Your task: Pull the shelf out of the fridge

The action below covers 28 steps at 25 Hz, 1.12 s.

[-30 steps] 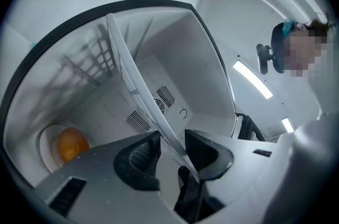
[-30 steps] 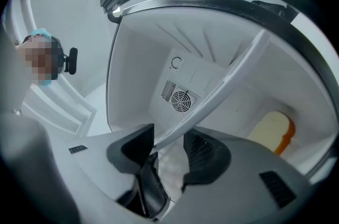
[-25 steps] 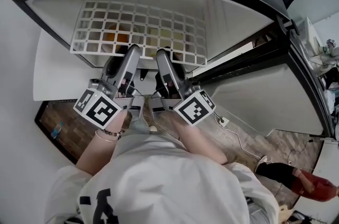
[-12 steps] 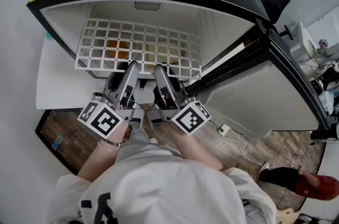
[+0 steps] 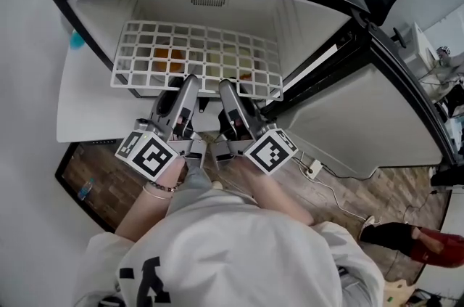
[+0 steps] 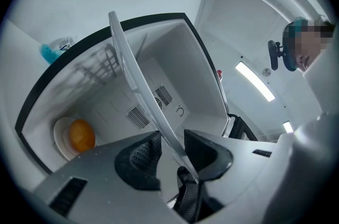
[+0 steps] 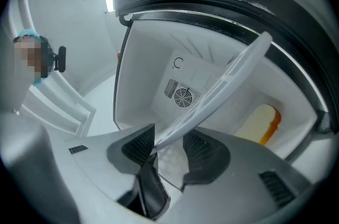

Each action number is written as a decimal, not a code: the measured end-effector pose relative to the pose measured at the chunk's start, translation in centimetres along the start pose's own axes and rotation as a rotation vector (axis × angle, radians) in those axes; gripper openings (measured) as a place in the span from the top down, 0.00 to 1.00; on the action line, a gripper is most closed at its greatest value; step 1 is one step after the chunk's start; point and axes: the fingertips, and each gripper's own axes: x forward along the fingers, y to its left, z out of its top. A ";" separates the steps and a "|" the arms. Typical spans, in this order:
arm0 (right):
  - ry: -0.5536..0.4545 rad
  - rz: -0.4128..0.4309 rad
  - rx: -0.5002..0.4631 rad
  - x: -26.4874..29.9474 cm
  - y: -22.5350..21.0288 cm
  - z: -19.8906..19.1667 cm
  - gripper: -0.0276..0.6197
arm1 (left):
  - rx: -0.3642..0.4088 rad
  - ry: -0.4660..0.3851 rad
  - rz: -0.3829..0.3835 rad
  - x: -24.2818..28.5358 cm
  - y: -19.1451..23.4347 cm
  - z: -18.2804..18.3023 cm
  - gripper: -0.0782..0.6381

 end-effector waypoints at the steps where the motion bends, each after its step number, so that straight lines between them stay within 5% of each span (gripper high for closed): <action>1: -0.001 0.000 0.001 -0.1 0.0 0.0 0.67 | -0.001 -0.002 -0.001 -0.1 -0.1 0.0 0.70; 28: 0.016 0.006 0.001 -1.7 0.6 -0.9 0.68 | -0.005 -0.013 0.005 -1.8 -0.7 -0.8 0.70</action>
